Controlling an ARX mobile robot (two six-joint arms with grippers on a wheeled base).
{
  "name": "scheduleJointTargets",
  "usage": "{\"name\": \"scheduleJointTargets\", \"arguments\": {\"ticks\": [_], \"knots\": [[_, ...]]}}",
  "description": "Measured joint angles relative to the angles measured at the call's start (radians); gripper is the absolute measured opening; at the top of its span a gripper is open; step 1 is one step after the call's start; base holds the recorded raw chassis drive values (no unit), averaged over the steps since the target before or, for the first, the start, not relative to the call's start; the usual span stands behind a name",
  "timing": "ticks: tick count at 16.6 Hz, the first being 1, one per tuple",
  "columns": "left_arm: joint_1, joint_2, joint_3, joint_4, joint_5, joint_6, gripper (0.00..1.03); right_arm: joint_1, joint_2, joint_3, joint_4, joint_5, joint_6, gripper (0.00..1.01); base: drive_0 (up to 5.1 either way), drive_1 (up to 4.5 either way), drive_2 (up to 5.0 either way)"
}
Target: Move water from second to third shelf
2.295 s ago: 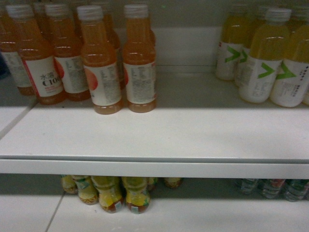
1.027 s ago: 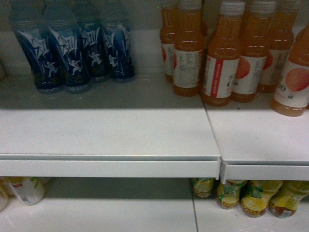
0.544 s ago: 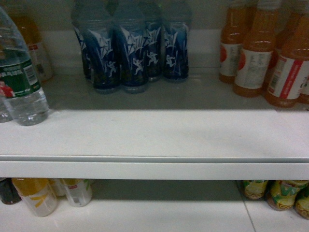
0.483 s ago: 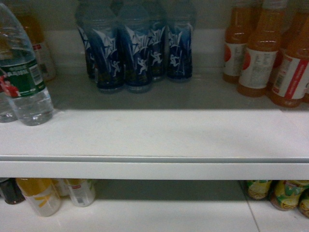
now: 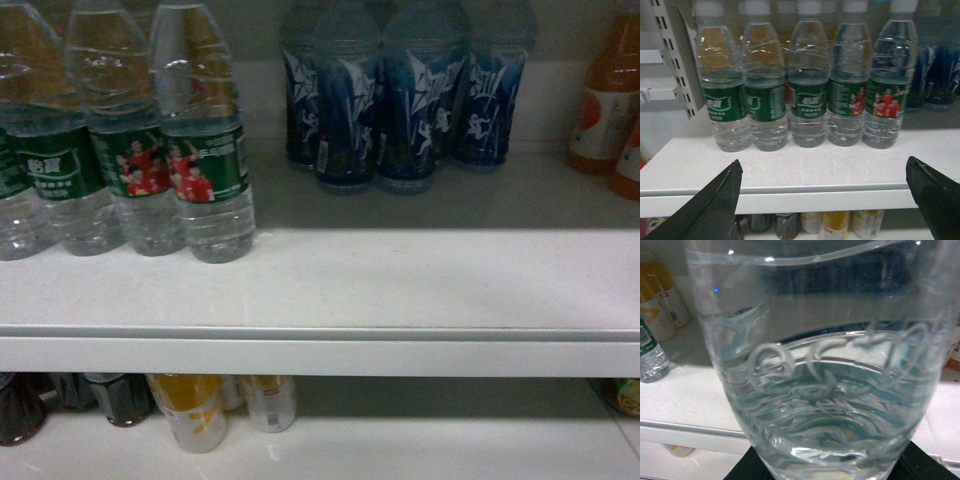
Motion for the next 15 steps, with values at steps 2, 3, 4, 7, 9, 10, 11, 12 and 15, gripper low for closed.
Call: {"name": "scheduleJointTargets", "arguments": {"ticks": [2, 3, 4, 7, 9, 10, 11, 12, 15], "knots": [[0.0, 0.0, 0.0, -0.002, 0.0, 0.0, 0.98, 0.0, 0.0, 0.0, 0.006, 0.0, 0.0, 0.39, -5.0, 2.5, 2.5], [0.0, 0.0, 0.0, -0.002, 0.0, 0.0, 0.98, 0.0, 0.0, 0.0, 0.002, -0.001, 0.0, 0.39, -4.9, 2.52, 2.5], [0.0, 0.0, 0.0, -0.001, 0.001, 0.0, 0.98, 0.0, 0.0, 0.0, 0.006, 0.0, 0.0, 0.39, -5.0, 2.46, 2.5], [0.0, 0.0, 0.0, -0.001, 0.0, 0.0, 0.98, 0.0, 0.0, 0.0, 0.004, 0.0, 0.0, 0.39, -5.0, 2.49, 2.5], [0.0, 0.0, 0.0, 0.0, 0.0, 0.0, 0.98, 0.0, -0.001, 0.0, 0.003, -0.002, 0.0, 0.39, -5.0, 2.47, 2.5], [0.0, 0.0, 0.0, 0.001, 0.0, 0.0, 0.98, 0.0, -0.001, 0.0, 0.002, 0.0, 0.0, 0.39, 0.0, 0.0, 0.0], [0.0, 0.0, 0.0, 0.0, -0.002, 0.0, 0.98, 0.001, -0.003, 0.0, 0.004, -0.015, 0.0, 0.39, 0.0, 0.0, 0.0], [0.0, 0.0, 0.0, -0.002, -0.002, 0.0, 0.98, -0.002, -0.003, 0.0, 0.0, 0.0, 0.0, 0.39, 0.0, 0.0, 0.0], [0.0, 0.0, 0.0, -0.001, 0.0, 0.0, 0.98, 0.0, -0.003, 0.0, 0.002, 0.001, 0.0, 0.39, 0.0, 0.0, 0.0]]}}
